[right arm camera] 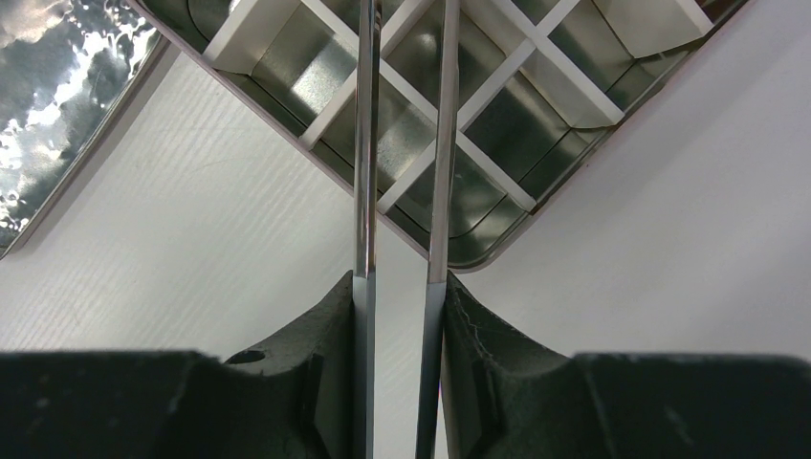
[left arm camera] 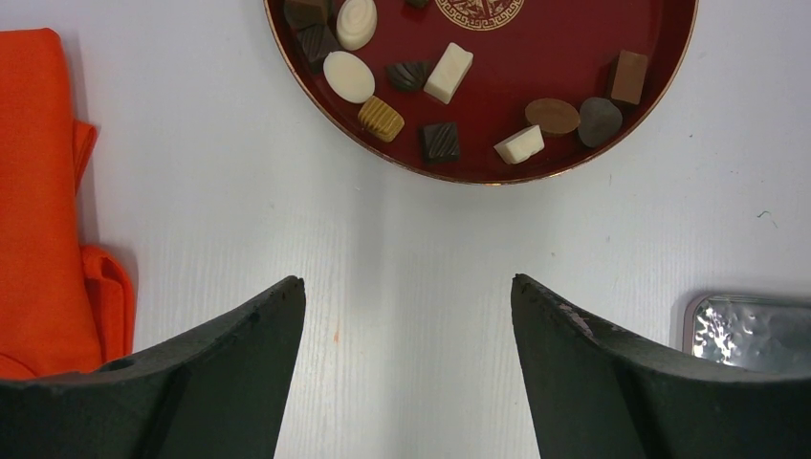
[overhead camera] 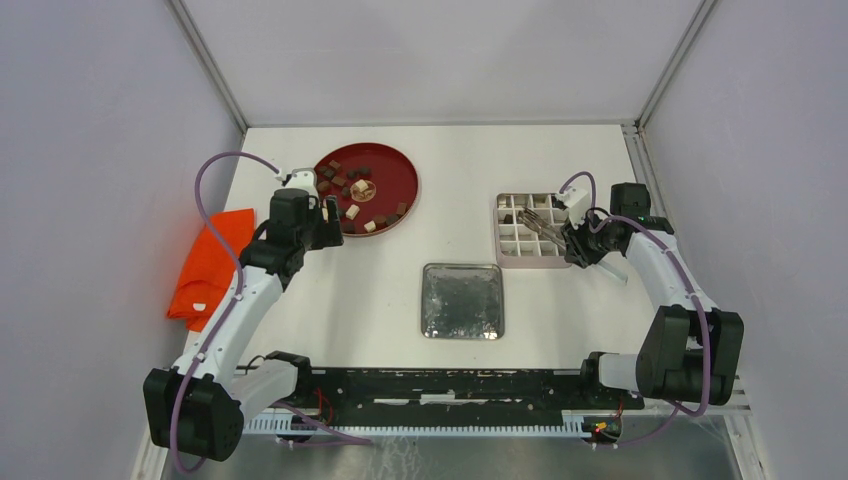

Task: Pack the chocolate
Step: Place the fake chocolate in the packing box.

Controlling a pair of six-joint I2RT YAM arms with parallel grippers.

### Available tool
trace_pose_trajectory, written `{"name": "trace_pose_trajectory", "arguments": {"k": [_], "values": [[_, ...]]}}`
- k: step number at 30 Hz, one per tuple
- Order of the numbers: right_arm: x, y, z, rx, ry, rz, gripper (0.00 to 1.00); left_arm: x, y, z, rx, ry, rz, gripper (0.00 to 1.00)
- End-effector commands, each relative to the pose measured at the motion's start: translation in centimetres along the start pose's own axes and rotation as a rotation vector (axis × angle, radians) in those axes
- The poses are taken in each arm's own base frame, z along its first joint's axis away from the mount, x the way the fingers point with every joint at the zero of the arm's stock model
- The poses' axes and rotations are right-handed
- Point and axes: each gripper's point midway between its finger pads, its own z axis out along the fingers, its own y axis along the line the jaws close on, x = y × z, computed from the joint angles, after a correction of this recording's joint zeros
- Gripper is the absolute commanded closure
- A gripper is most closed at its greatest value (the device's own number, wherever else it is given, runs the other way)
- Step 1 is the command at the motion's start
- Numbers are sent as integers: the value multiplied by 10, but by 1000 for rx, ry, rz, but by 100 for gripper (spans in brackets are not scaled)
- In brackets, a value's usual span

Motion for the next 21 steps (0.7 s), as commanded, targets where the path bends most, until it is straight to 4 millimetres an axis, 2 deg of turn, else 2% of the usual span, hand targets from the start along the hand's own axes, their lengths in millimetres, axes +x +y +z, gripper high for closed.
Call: {"name": "trace_pose_trajectory", "arguments": {"k": [1,15,21], "values": [[-22,-12,-7,31,-54,-39,64,-7,-1,-4,20,-32,25,15],[-25,-14,-9,34,-61,-38,60,-8,0,-5,17,-33,24,15],[-41,-13,-18,21,-105,-47,62,-8,-1,-5,18,-34,25,15]]}}
